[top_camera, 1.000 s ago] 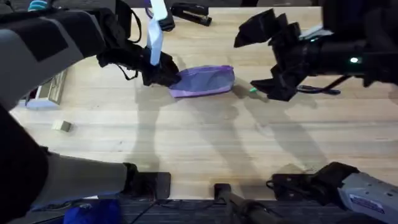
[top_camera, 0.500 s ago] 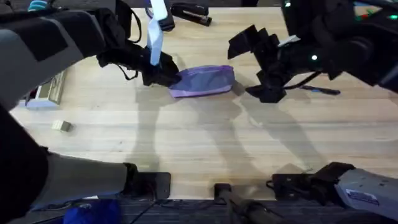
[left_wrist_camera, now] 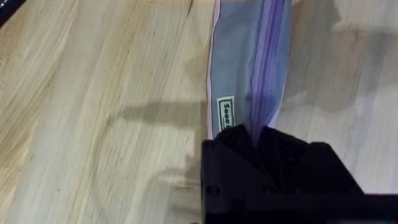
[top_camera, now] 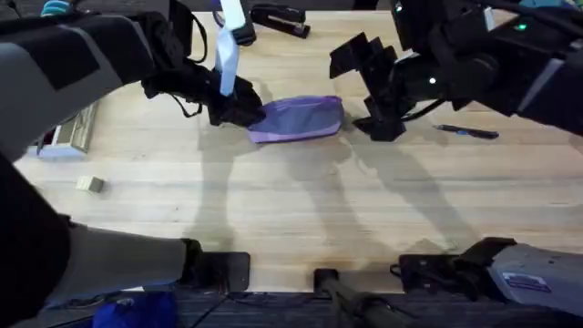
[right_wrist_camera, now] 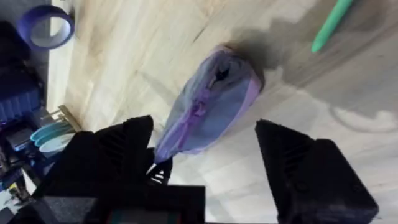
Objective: Unzip the bag, pick up the pens from the table one at a time and place them inside, then zip the bag closed.
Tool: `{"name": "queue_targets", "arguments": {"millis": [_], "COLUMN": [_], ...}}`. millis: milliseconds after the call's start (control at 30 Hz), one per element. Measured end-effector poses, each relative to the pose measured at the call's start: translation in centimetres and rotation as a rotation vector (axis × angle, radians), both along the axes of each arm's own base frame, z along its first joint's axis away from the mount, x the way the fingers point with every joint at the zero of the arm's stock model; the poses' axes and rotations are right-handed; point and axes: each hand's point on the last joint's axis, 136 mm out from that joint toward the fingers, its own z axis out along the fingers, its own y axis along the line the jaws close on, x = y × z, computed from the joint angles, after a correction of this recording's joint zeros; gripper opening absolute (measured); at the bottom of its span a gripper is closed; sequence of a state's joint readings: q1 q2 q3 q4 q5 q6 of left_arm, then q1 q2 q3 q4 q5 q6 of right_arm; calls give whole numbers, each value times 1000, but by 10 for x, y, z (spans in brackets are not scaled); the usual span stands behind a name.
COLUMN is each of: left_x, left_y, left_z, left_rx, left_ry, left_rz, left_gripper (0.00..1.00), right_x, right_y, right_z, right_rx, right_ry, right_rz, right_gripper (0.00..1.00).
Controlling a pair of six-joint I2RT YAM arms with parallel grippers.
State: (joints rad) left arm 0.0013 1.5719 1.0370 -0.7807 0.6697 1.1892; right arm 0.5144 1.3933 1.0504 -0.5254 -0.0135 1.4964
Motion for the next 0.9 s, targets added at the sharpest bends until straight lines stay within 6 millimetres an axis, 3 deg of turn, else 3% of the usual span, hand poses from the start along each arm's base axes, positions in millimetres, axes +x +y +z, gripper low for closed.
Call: {"name": "queue_targets", "arguments": {"millis": [600, 900], "left_x": [0, 0], "left_y": [0, 0], "left_z": [0, 0], "left_rx": [0, 0], "left_ry": [0, 0], "left_rz": [0, 0], "left_gripper": [42, 42], "right_x": [19, 20], "right_y": [10, 16], "right_z": [-10, -14], "right_rx": [24, 28], "right_ry": [-19, -19], "right_rz": [-29, -42], "right_gripper": [994, 935]}}
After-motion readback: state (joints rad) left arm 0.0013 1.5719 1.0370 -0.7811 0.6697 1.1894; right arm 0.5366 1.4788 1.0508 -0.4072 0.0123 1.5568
